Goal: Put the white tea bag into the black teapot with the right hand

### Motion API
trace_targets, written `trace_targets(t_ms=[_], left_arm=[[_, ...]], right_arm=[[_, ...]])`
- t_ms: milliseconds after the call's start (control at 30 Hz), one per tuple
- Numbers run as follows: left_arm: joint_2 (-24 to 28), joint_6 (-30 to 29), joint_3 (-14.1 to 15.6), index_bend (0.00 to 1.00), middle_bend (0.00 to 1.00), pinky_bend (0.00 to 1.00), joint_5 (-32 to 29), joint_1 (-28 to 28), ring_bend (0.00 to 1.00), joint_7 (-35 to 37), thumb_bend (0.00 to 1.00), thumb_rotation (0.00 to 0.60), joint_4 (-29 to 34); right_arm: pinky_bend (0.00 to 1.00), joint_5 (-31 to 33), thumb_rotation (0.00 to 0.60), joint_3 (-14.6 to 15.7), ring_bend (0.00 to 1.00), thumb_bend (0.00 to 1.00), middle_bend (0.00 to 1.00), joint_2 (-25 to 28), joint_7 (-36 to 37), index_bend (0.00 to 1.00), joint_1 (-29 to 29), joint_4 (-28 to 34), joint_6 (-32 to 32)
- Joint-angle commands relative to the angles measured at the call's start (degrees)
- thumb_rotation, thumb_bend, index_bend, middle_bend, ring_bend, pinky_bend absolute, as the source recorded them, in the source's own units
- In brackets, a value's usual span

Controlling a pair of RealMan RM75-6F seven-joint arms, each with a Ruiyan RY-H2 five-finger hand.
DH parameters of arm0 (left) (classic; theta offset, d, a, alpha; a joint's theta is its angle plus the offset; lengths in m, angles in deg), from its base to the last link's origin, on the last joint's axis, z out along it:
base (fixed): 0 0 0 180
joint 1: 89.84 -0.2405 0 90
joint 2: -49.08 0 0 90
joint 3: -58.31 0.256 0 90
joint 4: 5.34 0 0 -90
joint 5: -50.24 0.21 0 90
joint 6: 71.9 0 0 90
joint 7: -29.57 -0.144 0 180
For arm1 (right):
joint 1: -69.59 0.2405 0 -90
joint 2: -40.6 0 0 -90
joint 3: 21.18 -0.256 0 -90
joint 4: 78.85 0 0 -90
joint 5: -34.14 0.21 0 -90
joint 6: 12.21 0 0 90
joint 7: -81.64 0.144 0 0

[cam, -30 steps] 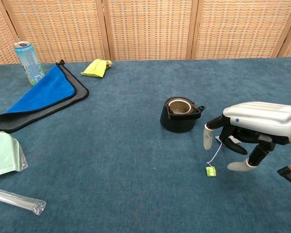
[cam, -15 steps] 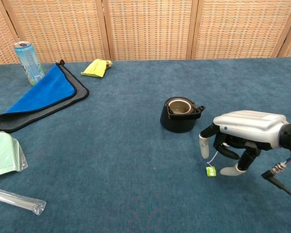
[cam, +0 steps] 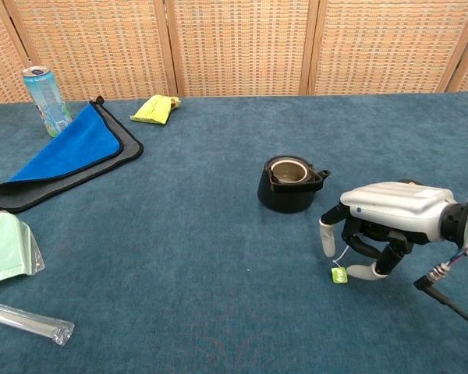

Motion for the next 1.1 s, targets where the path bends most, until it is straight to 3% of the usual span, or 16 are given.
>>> trace_targets(t_ms=[33,1100], left_arm=[[0.0,0.0,0.0,0.02,0.00,0.00,0.0,0.0,0.00,0.1,0.38,0.600,-0.1],[-0.4,0.5,0.2,0.02,0.00,0.00,0.0,0.4,0.00,0.3,0.38,0.600,-0.7]], right_arm=[[0.94,0.2,0.600,0.1,0.92,0.50,0.87,-0.2,-0.2,0.49,0.0,-0.2,0.1],[0.94,1.8,0.600,2.2,0.92,0.50,0.87,-2.0,-0.9,0.52,-0.7,-2.1,1.0]])
